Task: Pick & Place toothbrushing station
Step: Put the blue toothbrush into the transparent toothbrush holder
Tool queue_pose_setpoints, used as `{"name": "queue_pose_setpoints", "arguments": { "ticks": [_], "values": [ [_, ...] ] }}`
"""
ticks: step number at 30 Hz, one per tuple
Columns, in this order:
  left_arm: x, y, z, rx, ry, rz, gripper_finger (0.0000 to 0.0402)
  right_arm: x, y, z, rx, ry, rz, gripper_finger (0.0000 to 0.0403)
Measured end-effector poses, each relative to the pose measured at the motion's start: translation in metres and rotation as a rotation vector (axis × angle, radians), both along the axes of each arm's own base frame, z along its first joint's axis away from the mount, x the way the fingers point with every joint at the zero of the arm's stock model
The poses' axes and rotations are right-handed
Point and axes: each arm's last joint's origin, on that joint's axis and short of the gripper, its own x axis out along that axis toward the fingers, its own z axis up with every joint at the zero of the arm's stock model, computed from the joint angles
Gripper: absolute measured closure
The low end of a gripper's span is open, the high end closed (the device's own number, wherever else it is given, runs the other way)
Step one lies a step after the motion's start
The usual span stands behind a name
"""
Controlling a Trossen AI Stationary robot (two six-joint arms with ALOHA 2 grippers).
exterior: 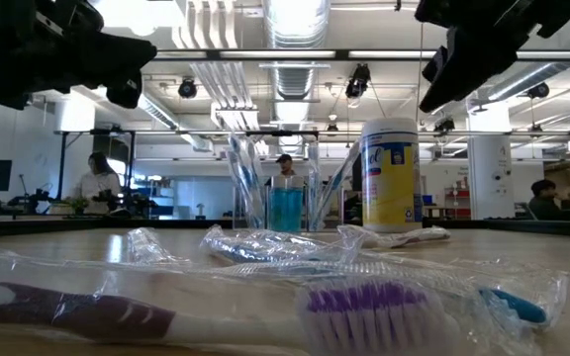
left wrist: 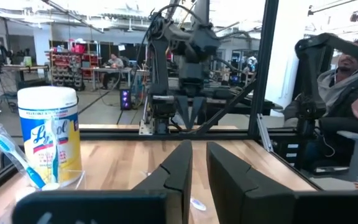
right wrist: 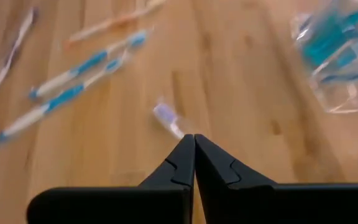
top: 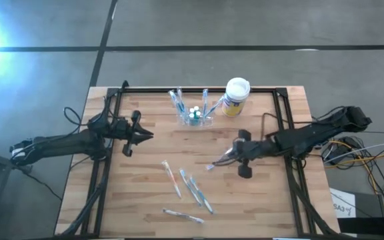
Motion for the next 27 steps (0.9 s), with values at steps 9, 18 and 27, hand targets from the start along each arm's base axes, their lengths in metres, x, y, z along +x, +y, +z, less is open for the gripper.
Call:
{"name": "queue_pose_setpoints", "arguments": {
  "ticks": [9, 18, 27],
  "values": [
    [0.000, 0.000, 0.000, 0.002, 0.001, 0.001, 0.0358, 0.043, 0.017, -0.013, 0.004, 0.184, 0.045, 0.0393],
    [0.000, 0.000, -0.001, 0.003, 0.007, 0.002, 0.0353, 0.079, 0.033, -0.030, 0.082, 0.265, 0.082, 0.0318],
    [0.000, 0.000, -0.002, -0.031, 0.016, -0.002, 0.0366, 0.122, 0.060, -0.040, 0.250, 0.316, 0.015, 0.0239]
  ]
}}
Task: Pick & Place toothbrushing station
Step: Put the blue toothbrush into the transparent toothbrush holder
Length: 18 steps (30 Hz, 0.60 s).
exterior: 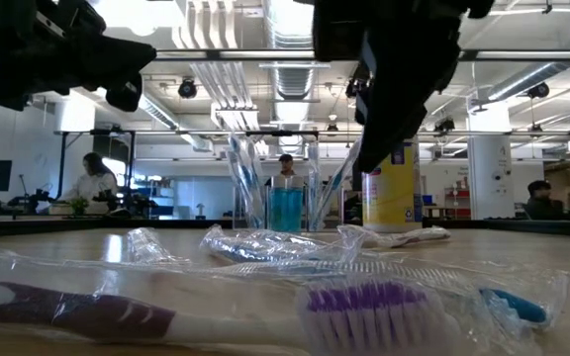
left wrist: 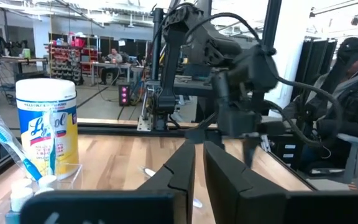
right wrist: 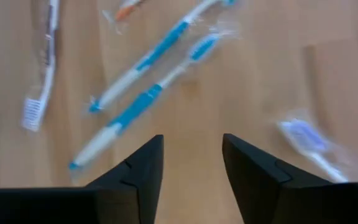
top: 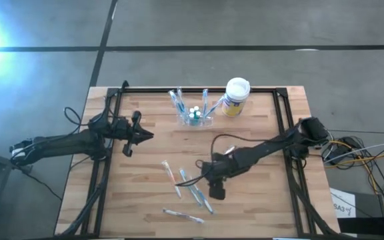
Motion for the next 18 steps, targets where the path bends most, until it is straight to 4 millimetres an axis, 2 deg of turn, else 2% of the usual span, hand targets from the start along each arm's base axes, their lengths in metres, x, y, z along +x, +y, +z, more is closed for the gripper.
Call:
{"name": "queue_pose_setpoints", "arguments": {
  "ticks": [6, 14, 18],
  "values": [
    [0.000, 0.000, -0.001, -0.006, 0.010, 0.000, 0.0369, 0.023, 0.018, -0.008, 0.092, 0.084, -0.053, 0.0227],
    [0.000, 0.000, -0.004, -0.033, 0.038, -0.003, 0.0370, 0.044, 0.046, -0.029, 0.113, 0.166, -0.081, 0.0227],
    [0.001, 0.000, -0.005, -0.040, 0.051, -0.003, 0.0371, 0.053, 0.053, -0.041, 0.116, 0.189, -0.107, 0.0227]
  ]
}}
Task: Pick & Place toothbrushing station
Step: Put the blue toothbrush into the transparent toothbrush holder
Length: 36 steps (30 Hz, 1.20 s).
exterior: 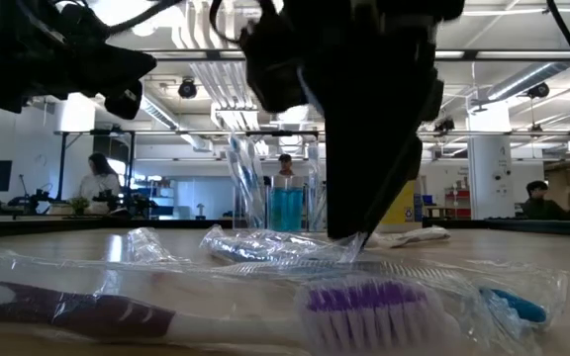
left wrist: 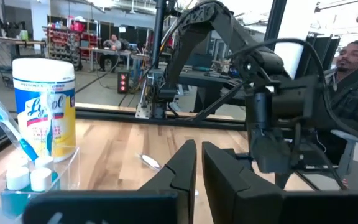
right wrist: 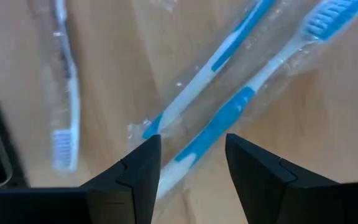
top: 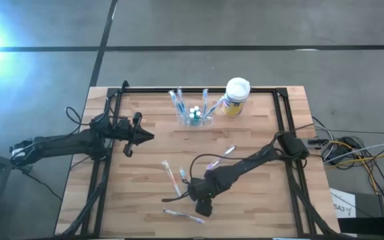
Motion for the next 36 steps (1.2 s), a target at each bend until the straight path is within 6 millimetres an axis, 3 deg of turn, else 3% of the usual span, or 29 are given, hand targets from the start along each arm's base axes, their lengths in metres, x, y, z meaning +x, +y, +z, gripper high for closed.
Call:
{"name": "queue_pose_setpoints", "arguments": {
  "ticks": [5, 14, 18, 23, 26, 31, 36],
  "values": [
    [0.000, 0.000, 0.000, -0.001, 0.001, 0.000, 0.0365, 0.002, 0.000, -0.012, -0.030, 0.039, -0.040, 0.0227],
    [0.000, 0.000, 0.000, 0.000, 0.001, 0.000, 0.0371, -0.001, -0.002, -0.017, -0.075, 0.069, -0.017, 0.0242],
    [0.000, 0.000, 0.000, 0.001, 0.001, 0.000, 0.0370, -0.001, -0.003, -0.017, -0.087, 0.071, 0.005, 0.0288],
    [0.000, 0.000, 0.000, 0.001, 0.001, 0.000, 0.0364, -0.001, -0.006, -0.018, -0.107, 0.069, 0.051, 0.0376],
    [0.000, 0.000, 0.000, 0.001, 0.001, 0.000, 0.0362, -0.002, -0.008, -0.016, -0.116, 0.073, 0.051, 0.0383],
    [0.000, 0.000, 0.000, -0.003, 0.003, 0.000, 0.0367, -0.013, -0.015, 0.005, -0.214, 0.087, 0.055, 0.0388],
    [0.000, 0.000, -0.001, 0.010, 0.006, -0.002, 0.0374, -0.029, -0.020, 0.060, -0.312, -0.064, 0.067, 0.0389]
  ]
}}
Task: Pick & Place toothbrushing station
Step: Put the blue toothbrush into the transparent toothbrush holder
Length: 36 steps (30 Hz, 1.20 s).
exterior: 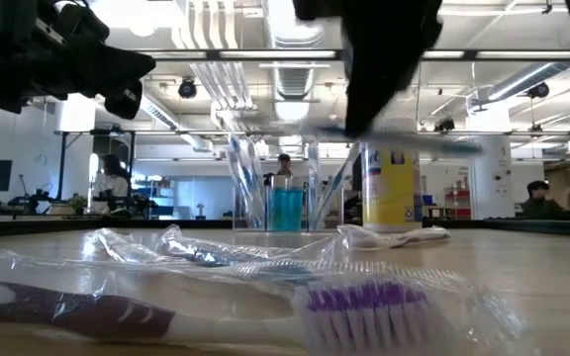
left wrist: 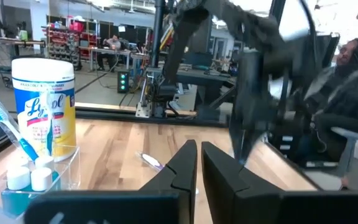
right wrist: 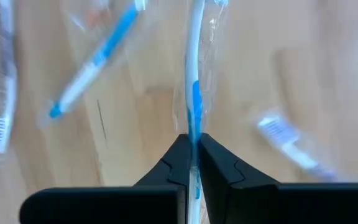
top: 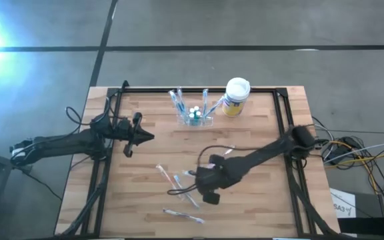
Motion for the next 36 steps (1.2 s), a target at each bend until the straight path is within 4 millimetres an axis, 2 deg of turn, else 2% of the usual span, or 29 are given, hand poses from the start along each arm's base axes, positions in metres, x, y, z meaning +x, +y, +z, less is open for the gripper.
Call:
{"name": "queue_pose_setpoints", "arguments": {
  "ticks": [4, 7, 13, 16, 20, 24, 29, 36],
  "values": [
    [0.000, -0.001, 0.000, 0.059, -0.005, -0.027, 0.0379, -0.018, -0.001, 0.041, -0.092, -0.204, 0.066, 0.0390],
    [0.001, -0.003, 0.000, 0.075, -0.008, -0.048, 0.0381, -0.032, -0.011, 0.057, -0.105, -0.379, 0.102, 0.0390],
    [0.010, -0.010, -0.004, 0.129, -0.004, -0.085, 0.0372, -0.037, -0.040, 0.047, -0.121, -0.762, 0.166, 0.0391],
    [0.016, -0.013, -0.001, 0.142, -0.052, -0.058, 0.0360, -0.037, -0.055, 0.037, -0.166, -0.881, 0.183, 0.0391],
    [0.026, -0.013, 0.007, 0.159, -0.096, -0.031, 0.0325, -0.035, -0.075, 0.030, -0.249, -0.964, 0.180, 0.0391],
    [0.039, -0.011, 0.021, 0.177, -0.125, -0.025, 0.0276, -0.032, -0.092, 0.028, -0.298, -0.962, 0.161, 0.0391],
    [0.058, -0.007, 0.032, 0.226, -0.111, -0.019, 0.0222, -0.028, -0.105, 0.035, -0.348, -0.975, 0.150, 0.0391],
    [0.086, -0.003, 0.047, 0.255, -0.105, -0.026, 0.0203, -0.023, -0.113, 0.048, -0.405, -0.999, 0.161, 0.0390]
  ]
}}
